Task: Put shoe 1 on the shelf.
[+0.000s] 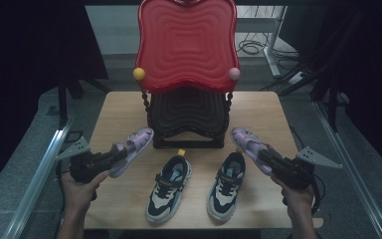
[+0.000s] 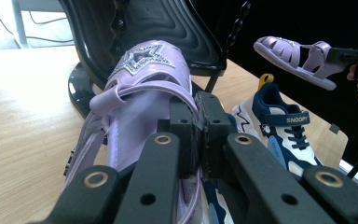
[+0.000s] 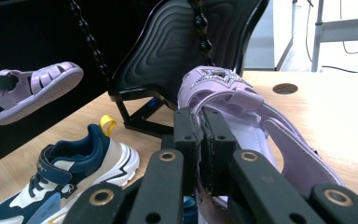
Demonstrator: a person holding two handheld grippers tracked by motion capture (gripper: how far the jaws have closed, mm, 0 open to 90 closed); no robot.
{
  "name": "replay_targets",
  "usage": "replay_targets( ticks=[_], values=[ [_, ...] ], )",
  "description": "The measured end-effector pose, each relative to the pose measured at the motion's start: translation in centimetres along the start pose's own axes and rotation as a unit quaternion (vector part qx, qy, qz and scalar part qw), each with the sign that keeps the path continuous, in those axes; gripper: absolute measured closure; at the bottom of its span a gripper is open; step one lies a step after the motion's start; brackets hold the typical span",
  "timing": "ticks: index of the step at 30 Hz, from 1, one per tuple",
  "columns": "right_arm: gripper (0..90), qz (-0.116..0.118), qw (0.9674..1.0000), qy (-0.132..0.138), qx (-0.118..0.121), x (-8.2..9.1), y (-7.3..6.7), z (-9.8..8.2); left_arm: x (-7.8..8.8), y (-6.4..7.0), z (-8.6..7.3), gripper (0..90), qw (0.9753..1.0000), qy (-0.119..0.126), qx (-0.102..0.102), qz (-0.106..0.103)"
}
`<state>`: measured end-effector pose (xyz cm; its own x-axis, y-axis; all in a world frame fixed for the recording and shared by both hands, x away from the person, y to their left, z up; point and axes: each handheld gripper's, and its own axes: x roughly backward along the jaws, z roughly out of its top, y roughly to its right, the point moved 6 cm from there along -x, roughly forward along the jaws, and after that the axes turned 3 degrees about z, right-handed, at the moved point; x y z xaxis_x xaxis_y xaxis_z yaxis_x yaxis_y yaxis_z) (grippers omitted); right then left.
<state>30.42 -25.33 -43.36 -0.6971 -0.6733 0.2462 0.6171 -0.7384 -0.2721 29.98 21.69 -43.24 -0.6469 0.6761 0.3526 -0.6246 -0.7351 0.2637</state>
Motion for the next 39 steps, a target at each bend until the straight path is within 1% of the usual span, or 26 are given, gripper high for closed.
replay_targets(
  ticks=[2,4,13,16,19,24,30,39],
  values=[
    [85.9,0.005,1.0000,0.000,0.001,-0.5,-0.4,0.1,-0.2,0.2,0.2,86.2,1.0000,-0.001,-0.003,-0.002],
    [85.8,0.008,1.0000,0.000,0.005,-0.7,-0.6,0.1,-0.4,0.3,0.3,86.2,1.0000,-0.001,-0.005,-0.003],
    [85.9,0.014,0.9998,0.005,0.010,-1.9,-1.3,0.5,-1.0,0.7,0.8,86.2,0.9999,0.001,-0.011,-0.003],
    [85.8,0.015,0.9998,0.002,0.009,-2.2,-1.4,0.6,-1.4,0.7,0.9,86.2,0.9999,-0.001,-0.011,-0.003],
    [85.8,0.015,0.9997,-0.002,0.017,-2.8,-1.7,0.7,-1.8,0.7,0.9,86.2,0.9999,-0.003,-0.012,-0.004],
    [85.8,0.017,0.9997,-0.005,0.019,-3.5,-2.0,0.9,-2.3,0.7,1.2,86.2,0.9999,-0.002,-0.013,-0.007],
    [85.8,0.018,0.9997,-0.002,0.017,-4.1,-2.2,1.1,-2.8,0.6,1.6,86.2,0.9999,0.003,-0.011,-0.005],
    [85.8,0.017,0.9996,-0.004,0.020,-5.8,-2.9,1.5,-4.0,0.5,2.1,86.2,0.9999,0.003,-0.010,-0.002]
  ],
)
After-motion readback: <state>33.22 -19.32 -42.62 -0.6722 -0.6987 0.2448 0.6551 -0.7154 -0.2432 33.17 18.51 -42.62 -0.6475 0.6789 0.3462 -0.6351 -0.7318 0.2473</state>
